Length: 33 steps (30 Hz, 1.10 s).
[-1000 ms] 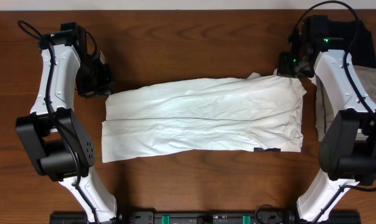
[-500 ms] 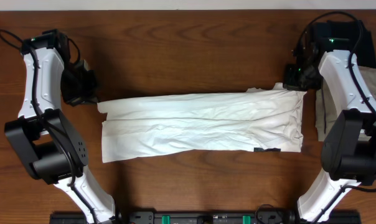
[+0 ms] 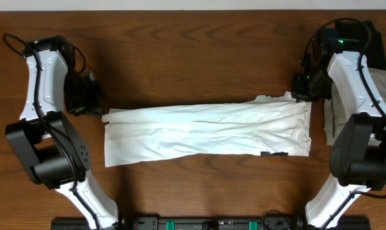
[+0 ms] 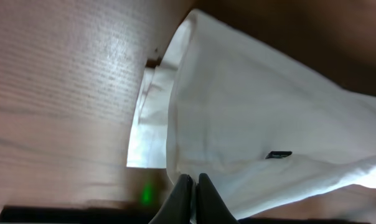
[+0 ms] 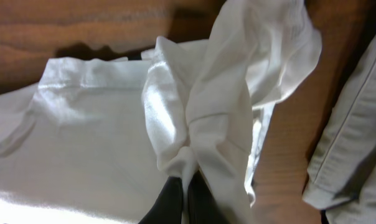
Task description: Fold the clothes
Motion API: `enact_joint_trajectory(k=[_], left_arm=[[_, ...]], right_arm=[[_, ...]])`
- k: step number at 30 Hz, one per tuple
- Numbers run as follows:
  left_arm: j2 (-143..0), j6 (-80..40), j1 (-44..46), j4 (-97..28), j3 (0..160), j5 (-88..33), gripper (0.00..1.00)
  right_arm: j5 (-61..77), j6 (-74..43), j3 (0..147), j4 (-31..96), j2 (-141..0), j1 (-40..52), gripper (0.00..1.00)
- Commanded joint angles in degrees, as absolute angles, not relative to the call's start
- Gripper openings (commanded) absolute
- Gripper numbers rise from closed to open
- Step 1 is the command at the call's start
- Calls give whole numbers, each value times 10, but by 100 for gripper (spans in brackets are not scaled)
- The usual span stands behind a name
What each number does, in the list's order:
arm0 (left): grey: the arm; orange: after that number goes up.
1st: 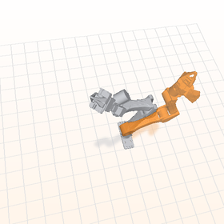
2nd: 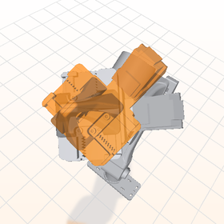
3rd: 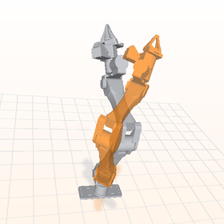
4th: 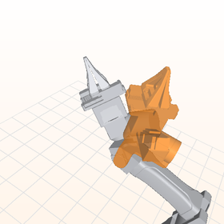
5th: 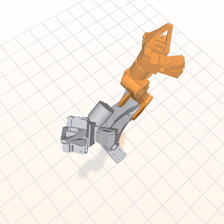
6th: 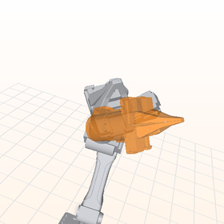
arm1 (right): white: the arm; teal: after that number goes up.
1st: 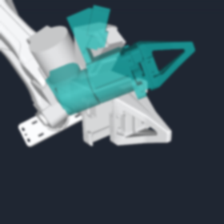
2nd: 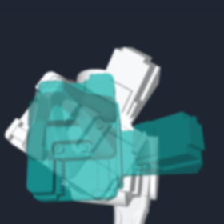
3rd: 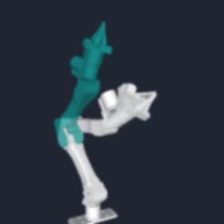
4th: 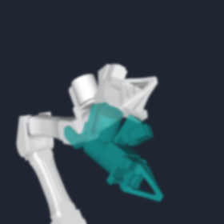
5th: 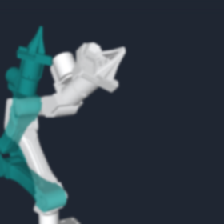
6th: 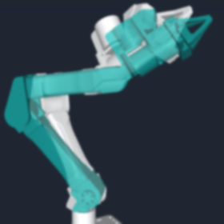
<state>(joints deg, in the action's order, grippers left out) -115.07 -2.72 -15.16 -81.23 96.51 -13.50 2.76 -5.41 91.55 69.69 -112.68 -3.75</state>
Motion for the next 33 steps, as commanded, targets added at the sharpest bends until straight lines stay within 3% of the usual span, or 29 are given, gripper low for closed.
enact_joint_trajectory(k=[1, 33], left_arm=[[-1148, -19, -152, -806, 934, -122, 6], [-1148, -20, -152, -786, 898, -111, 6]], right_arm=[[17, -50, 924, 707, -1109, -41, 1], [-15, -51, 797, 755, -1109, -41, 1]])
